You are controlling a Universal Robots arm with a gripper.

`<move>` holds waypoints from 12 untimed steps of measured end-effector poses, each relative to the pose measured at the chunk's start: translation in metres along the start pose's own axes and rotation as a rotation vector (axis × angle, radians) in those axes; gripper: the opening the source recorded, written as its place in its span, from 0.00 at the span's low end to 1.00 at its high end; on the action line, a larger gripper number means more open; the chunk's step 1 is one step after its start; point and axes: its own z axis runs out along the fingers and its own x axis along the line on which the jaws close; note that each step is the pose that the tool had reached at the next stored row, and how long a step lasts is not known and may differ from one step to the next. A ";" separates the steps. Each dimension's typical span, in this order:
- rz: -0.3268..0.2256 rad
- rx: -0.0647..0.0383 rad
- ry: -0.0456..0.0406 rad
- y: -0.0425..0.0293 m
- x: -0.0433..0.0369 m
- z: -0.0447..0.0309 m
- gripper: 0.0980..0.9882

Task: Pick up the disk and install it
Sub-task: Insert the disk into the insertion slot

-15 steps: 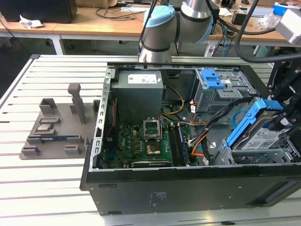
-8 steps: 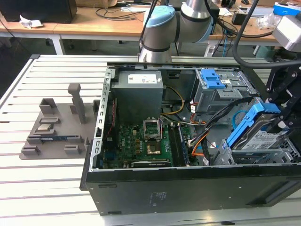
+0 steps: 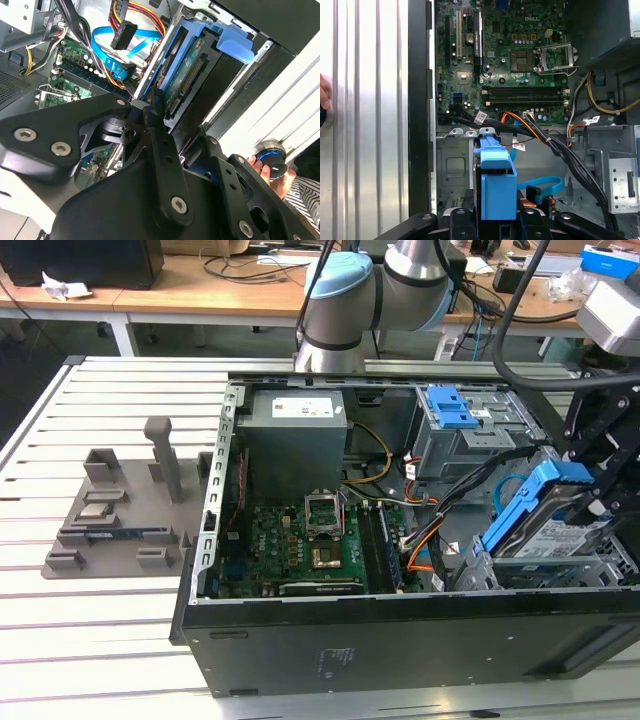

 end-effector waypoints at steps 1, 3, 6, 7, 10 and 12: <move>0.000 0.000 0.0001 0.0000 0.0000 0.0004 0.30; 0.000 0.000 0.0000 -0.0002 0.0001 0.0020 0.30; 0.000 0.000 0.0001 -0.0002 0.0001 0.0027 0.30; 0.000 0.000 0.0001 -0.0002 0.0001 0.0028 0.30; 0.000 0.000 0.0001 -0.0003 0.0001 0.0028 0.31; 0.000 0.000 0.0000 -0.0002 0.0001 0.0029 0.38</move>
